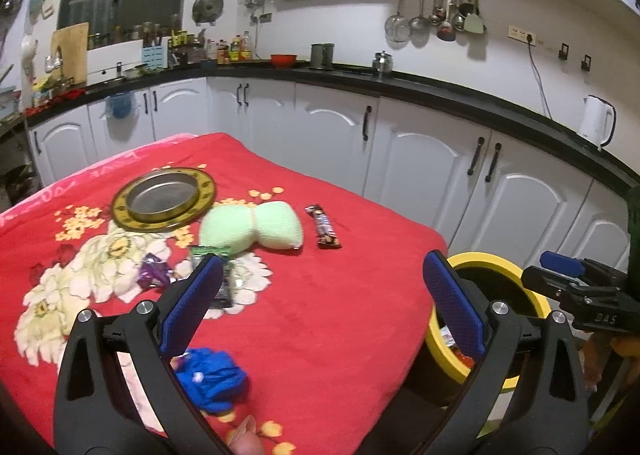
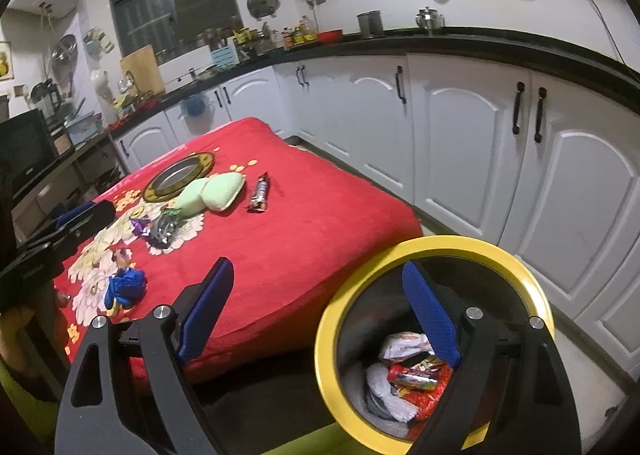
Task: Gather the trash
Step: 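Move both tools back over the remaining items on the blanket, then grasp the blue plastic bag with the right gripper while the left grasps the purple snack wrapper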
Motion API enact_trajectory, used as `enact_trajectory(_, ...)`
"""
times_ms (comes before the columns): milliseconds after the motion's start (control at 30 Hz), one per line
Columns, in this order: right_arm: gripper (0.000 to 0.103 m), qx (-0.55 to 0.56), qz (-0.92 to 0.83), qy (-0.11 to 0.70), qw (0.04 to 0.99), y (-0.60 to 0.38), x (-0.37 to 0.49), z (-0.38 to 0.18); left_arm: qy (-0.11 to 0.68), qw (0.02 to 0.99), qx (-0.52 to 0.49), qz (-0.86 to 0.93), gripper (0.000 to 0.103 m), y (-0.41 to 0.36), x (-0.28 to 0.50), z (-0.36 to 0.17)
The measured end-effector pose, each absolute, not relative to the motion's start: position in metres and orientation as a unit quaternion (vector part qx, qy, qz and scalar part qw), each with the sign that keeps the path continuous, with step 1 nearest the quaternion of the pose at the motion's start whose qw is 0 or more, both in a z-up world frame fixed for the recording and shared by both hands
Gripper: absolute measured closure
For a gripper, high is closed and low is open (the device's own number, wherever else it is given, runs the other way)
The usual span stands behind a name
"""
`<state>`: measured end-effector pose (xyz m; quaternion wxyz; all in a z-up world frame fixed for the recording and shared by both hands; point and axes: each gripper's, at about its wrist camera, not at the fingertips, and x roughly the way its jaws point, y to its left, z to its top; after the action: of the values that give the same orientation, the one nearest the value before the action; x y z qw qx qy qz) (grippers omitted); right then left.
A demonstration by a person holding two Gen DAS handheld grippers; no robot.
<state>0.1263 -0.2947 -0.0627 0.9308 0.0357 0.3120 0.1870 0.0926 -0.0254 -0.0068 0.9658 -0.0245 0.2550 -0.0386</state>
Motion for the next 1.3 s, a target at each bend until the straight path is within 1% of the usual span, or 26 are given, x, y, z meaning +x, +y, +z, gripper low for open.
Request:
enact_trajectory(700,0.019,-0.002,0.277,0.315,0.908,-0.212,0.119,-0.054,0.26,0.963,-0.059,0.031,0.011,0.061,0.085,0.0)
enact_trajectory(1133,0.02,-0.043,0.366,0.333,0.868,-0.136,0.113,-0.067,0.305,0.94,-0.135,0.073,0.011,0.122,0.089,-0.02)
enact_trajectory(1267,0.028,-0.061,0.398,0.342,0.849,-0.11,0.112,-0.076,0.33,0.926,-0.171,0.071,0.022,0.137,0.091,-0.032)
enact_trajectory(1300,0.03,-0.064,0.403,0.345,0.845,-0.104,0.111,-0.079,0.339,0.92,-0.185,0.067,0.026,0.142,0.092,-0.038)
